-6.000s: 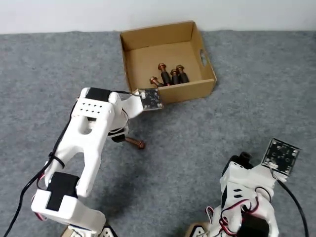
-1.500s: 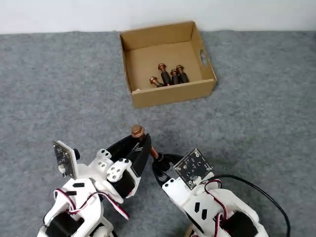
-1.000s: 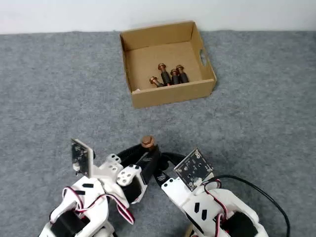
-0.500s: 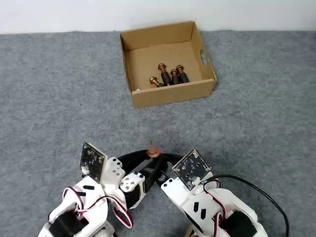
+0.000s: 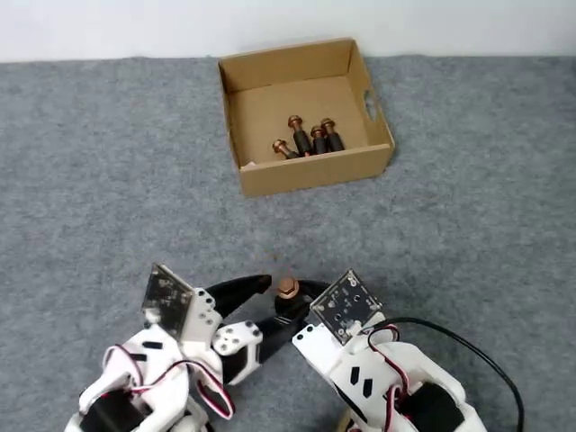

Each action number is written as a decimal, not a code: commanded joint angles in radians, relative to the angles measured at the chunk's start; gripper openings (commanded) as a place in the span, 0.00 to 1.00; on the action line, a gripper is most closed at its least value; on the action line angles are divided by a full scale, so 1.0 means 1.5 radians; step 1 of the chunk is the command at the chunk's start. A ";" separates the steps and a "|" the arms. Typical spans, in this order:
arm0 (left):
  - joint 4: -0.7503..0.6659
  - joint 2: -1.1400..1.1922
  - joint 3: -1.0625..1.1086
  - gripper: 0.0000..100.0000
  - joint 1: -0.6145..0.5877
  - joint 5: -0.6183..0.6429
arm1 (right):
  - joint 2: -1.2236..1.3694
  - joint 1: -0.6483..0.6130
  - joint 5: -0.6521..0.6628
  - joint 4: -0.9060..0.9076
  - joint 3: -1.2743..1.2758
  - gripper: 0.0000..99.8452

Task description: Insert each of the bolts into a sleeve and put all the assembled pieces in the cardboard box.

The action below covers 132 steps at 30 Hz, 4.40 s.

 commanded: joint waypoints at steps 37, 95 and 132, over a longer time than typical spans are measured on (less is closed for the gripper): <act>0.006 -0.005 0.288 0.01 -0.388 -0.193 | 0.707 0.275 -0.226 -0.191 -0.531 0.01; 0.065 -0.006 0.288 0.01 -0.537 -0.190 | 1.687 0.205 -0.056 -0.420 -1.161 0.06; 0.065 -0.006 0.288 0.01 -0.537 -0.190 | 1.116 0.378 -0.173 0.185 -1.158 0.01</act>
